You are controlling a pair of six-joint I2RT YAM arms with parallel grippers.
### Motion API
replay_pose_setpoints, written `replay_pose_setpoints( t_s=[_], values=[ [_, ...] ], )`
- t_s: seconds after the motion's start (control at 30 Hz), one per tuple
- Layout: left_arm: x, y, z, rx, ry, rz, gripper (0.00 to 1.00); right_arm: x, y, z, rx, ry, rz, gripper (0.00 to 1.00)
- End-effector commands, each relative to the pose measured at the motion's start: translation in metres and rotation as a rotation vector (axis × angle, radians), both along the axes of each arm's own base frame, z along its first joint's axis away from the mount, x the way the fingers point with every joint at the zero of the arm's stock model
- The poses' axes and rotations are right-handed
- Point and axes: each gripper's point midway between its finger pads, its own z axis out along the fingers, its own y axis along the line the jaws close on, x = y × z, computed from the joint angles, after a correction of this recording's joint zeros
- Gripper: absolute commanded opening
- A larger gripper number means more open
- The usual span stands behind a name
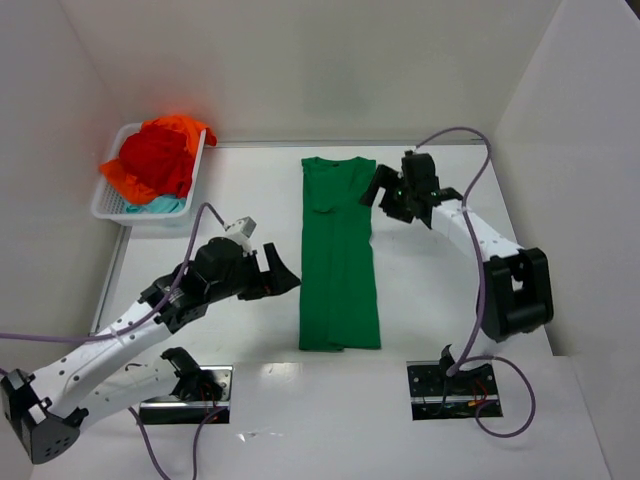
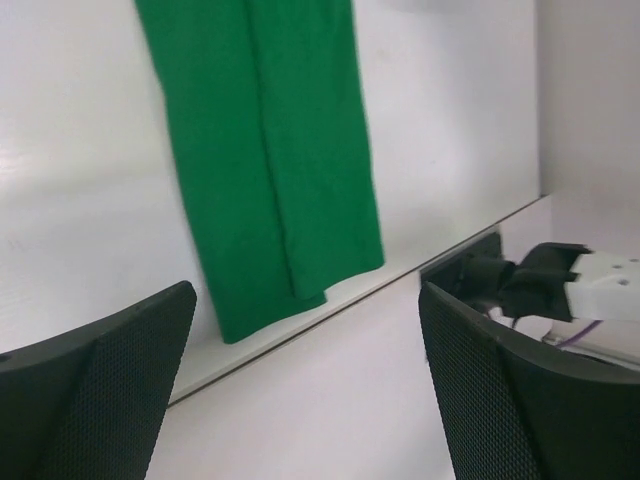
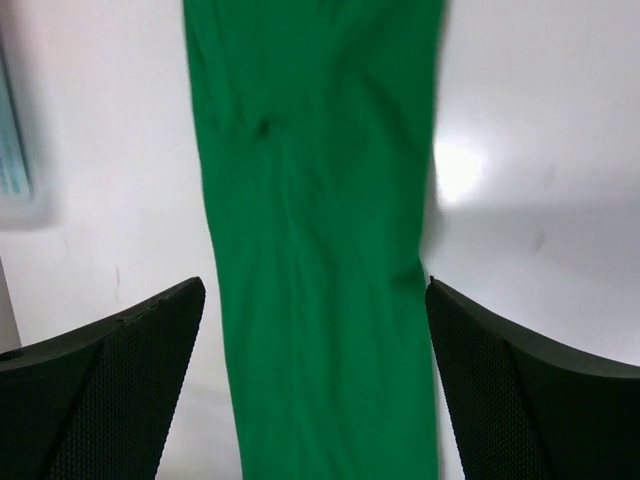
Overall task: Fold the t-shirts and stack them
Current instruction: Grab the bottom of the folded rectangular tshirt with both arms
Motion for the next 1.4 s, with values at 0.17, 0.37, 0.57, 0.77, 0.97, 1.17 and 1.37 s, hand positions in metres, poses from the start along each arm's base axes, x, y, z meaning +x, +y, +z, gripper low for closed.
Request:
replay_pose_setpoints(
  t_s=[0.17,0.37,0.57,0.77,0.97,1.17,1.37],
  values=[
    [-0.007,-0.006,-0.054,0.083,0.128,-0.076,1.0,-0.111,0.004,-0.014,0.131,0.071,-0.004,0.96],
    [-0.009,-0.023,-0.091,0.151,0.218,-0.172,0.99,-0.18,0.018,-0.033,0.187,0.148,0.037,0.9],
    [-0.006,-0.025,-0.105,0.199,0.223,-0.167,0.99,-0.236,0.03,-0.064,0.183,0.291,0.057,0.87],
    [-0.013,-0.024,-0.104,0.179,0.216,-0.177,0.99,-0.273,0.023,-0.089,0.084,0.394,0.042,0.87],
    [-0.016,-0.021,-0.105,0.194,0.211,-0.19,0.99,-0.295,0.002,-0.113,0.01,0.485,0.006,0.86],
    [-0.016,-0.022,-0.105,0.189,0.217,-0.184,0.99,-0.291,-0.002,-0.112,0.005,0.478,-0.053,0.86],
    [-0.018,-0.022,-0.112,0.224,0.251,-0.204,0.99,-0.295,-0.004,-0.126,-0.027,0.529,-0.056,0.86]
  ],
)
